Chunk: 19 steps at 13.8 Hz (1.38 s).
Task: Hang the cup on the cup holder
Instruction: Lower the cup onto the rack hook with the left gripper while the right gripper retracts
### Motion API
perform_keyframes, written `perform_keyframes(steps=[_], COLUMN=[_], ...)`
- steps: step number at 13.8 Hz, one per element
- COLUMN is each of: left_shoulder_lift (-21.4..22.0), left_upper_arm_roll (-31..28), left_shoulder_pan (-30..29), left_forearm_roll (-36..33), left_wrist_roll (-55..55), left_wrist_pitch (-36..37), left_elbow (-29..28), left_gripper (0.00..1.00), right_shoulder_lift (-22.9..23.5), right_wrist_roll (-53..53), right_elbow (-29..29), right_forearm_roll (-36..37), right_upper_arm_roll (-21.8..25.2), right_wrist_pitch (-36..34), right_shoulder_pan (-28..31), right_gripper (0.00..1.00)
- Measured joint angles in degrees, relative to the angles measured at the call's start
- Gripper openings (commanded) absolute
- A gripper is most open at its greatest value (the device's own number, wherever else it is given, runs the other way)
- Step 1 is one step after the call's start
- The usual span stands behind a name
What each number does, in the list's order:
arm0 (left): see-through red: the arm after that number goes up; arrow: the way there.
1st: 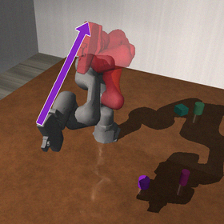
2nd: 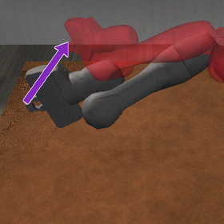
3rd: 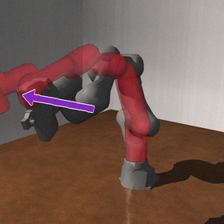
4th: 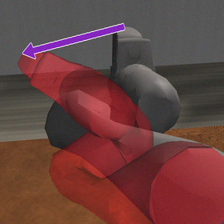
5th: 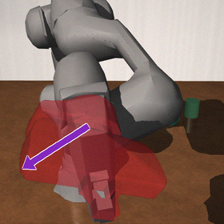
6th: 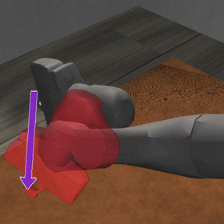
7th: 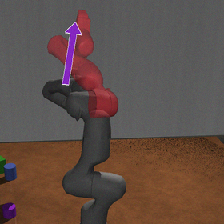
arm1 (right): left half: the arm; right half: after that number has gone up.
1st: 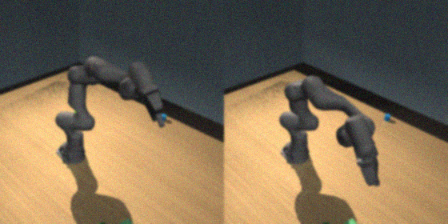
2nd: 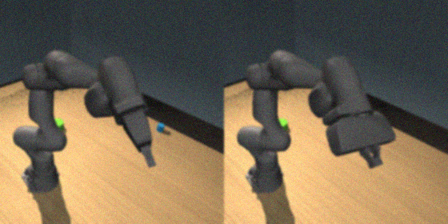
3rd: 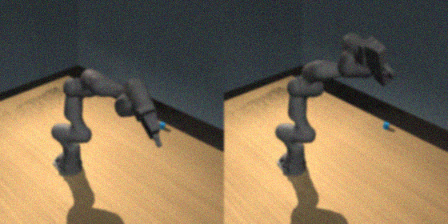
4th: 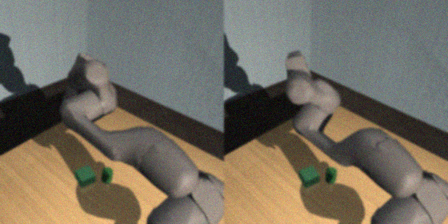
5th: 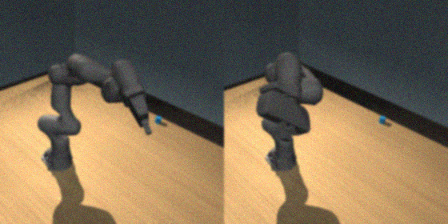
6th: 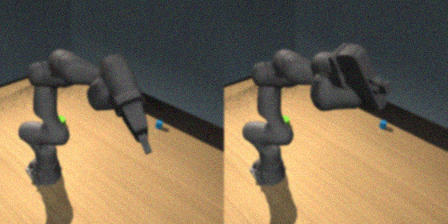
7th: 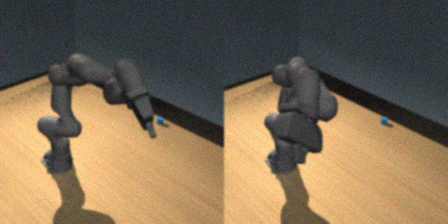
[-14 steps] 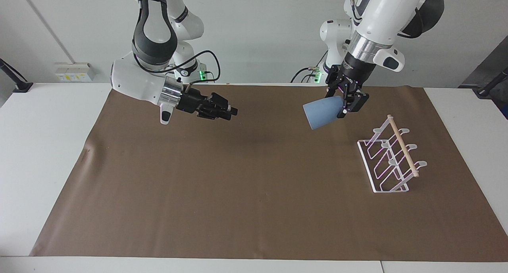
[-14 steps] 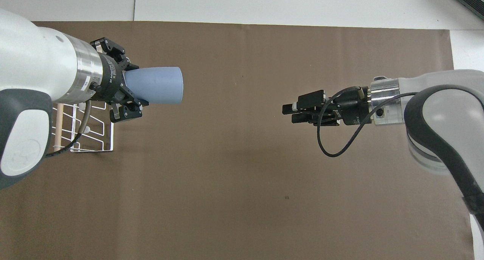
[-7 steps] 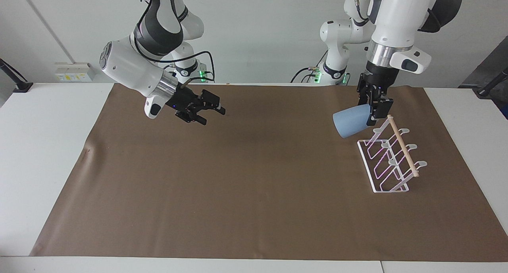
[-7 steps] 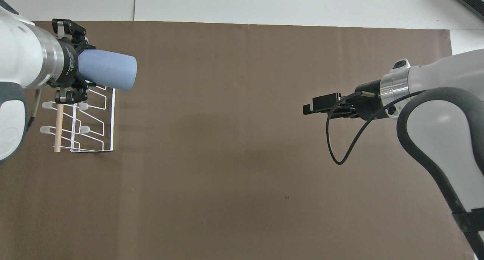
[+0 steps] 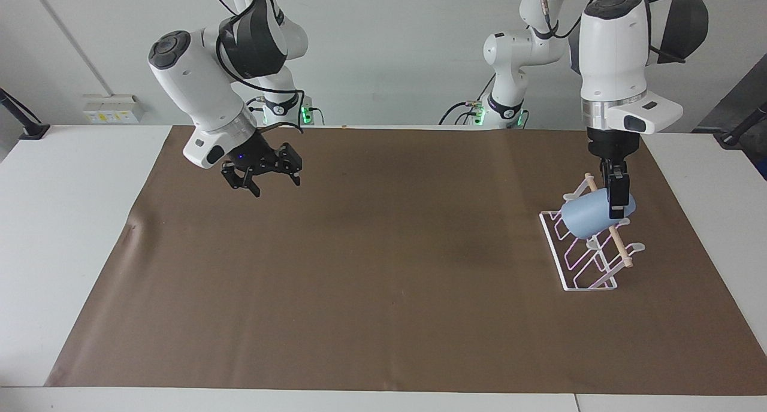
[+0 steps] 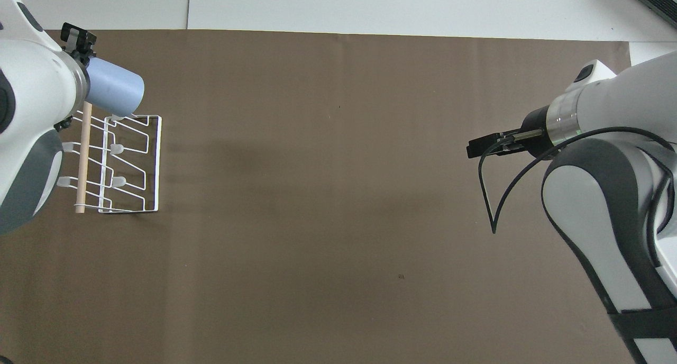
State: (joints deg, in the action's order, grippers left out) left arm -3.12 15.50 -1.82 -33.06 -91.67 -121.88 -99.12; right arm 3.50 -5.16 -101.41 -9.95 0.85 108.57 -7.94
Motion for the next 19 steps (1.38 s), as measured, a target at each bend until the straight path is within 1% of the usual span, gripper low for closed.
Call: perform_keyframes(steps=[3,6,8,10,13,15,16,17,18,19], left_shoulder_lift=[-1.5,-3.7,-3.9,-3.8,-2.9,-2.2,-1.8,-1.5,-1.3,-1.2], left_upper_arm_roll=[0.0,0.0,-0.1,-0.1,0.0,0.1,0.1,0.1,0.1,0.1], left_shoulder_pan=[0.0,-0.2,-1.5,-2.3,-2.3,-2.3,-2.3,-2.3,-2.3,-2.3], left_forearm_roll=[-11.6,-18.5,-23.5,-24.7,-24.9,-25.0,-25.1,-25.1,-25.1,-25.1], left_wrist_roll=[0.0,-0.5,-3.2,-4.4,-5.5,-5.8,-5.9,-6.0,-6.1,-6.1], left_wrist_pitch=[-1.8,-3.1,-8.2,-10.8,-12.9,-14.1,-14.6,-15.1,-15.8,-16.0], left_elbow=[-3.3,-5.3,-9.0,-11.5,-14.5,-16.3,-17.2,-17.8,-18.3,-18.7], left_gripper=[0.0,0.0,0.0,0.0,0.0,0.0,0.02,0.11,0.32,0.6], right_shoulder_lift=[-0.4,-1.8,-2.4,-2.8,-3.4,-4.8,-5.7,-6.4,-7.0,-7.5], right_wrist_roll=[0.0,0.0,0.0,0.0,0.0,0.0,0.0,0.1,1.0,3.2], right_elbow=[1.0,2.0,4.5,7.7,12.0,13.0,13.1,13.1,13.1,13.1], right_forearm_roll=[6.0,7.2,7.2,7.2,7.2,7.2,7.2,7.2,7.2,7.2], right_upper_arm_roll=[-0.1,0.4,0.6,0.6,0.7,0.8,0.8,0.8,0.8,0.8], right_wrist_pitch=[0.0,-0.4,-3.4,-7.9,-14.6,-17.5,-19.0,-20.3,-21.4,-22.2], right_shoulder_pan=[-0.1,1.1,3.4,5.3,7.6,8.7,9.3,9.9,10.4,10.8], right_gripper=[1.0,1.0,1.0,1.0,1.0,1.0,1.0,1.0,1.0,1.0])
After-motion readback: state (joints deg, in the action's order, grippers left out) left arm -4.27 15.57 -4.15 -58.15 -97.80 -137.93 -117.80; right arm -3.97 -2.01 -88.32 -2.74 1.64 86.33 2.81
